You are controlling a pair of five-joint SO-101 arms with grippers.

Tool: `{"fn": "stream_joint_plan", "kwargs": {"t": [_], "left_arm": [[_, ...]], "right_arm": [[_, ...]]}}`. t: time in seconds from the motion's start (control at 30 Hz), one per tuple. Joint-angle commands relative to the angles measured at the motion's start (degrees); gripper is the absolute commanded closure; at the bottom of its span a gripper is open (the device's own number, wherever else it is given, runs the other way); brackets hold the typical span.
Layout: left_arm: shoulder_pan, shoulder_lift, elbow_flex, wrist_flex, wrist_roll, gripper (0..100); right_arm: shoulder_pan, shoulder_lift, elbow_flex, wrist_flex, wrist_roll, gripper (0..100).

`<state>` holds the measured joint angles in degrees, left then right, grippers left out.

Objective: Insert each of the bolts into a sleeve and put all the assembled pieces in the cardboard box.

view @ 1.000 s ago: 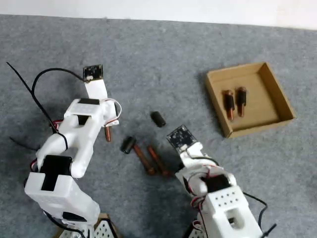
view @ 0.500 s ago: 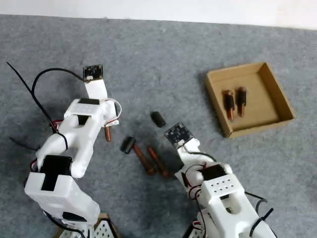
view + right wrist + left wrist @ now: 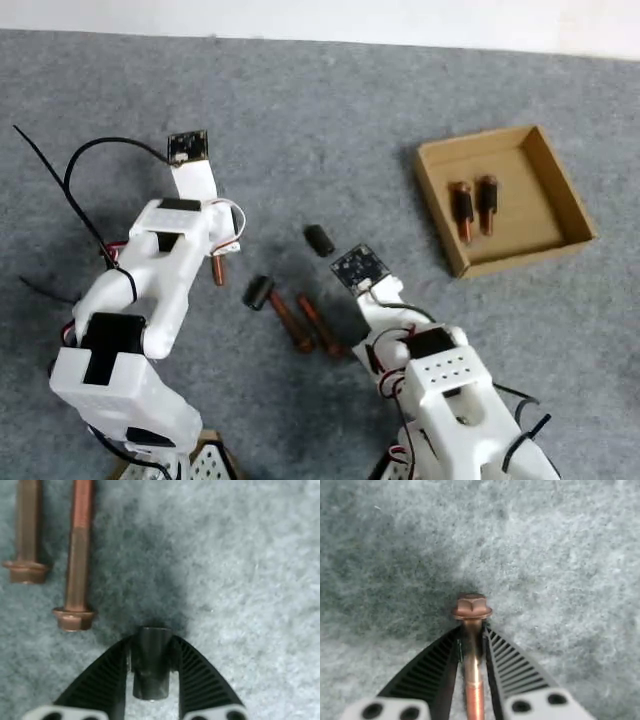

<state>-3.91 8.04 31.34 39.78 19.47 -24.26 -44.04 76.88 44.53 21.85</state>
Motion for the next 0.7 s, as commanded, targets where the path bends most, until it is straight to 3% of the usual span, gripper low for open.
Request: {"fn": "stream_joint_plan", "kwargs": {"t": [0.0, 0.2, 0.67], "left_arm": [[-0.84, -0.04, -2.33, 0.35, -0.44, 99], [-0.92, -0.04, -2.33, 0.35, -0.44, 99], [-0.92, -0.04, -2.33, 0.35, -0.44, 99]], "right_arm": [[0.22, 6.99, -6.46, 0.57, -0.44, 99.5], [1.45, 17.89, -11.56, 0.84, -0.18, 99.5], [1.27, 18.68, -11.47, 1.01, -0.09, 99.5]]}}
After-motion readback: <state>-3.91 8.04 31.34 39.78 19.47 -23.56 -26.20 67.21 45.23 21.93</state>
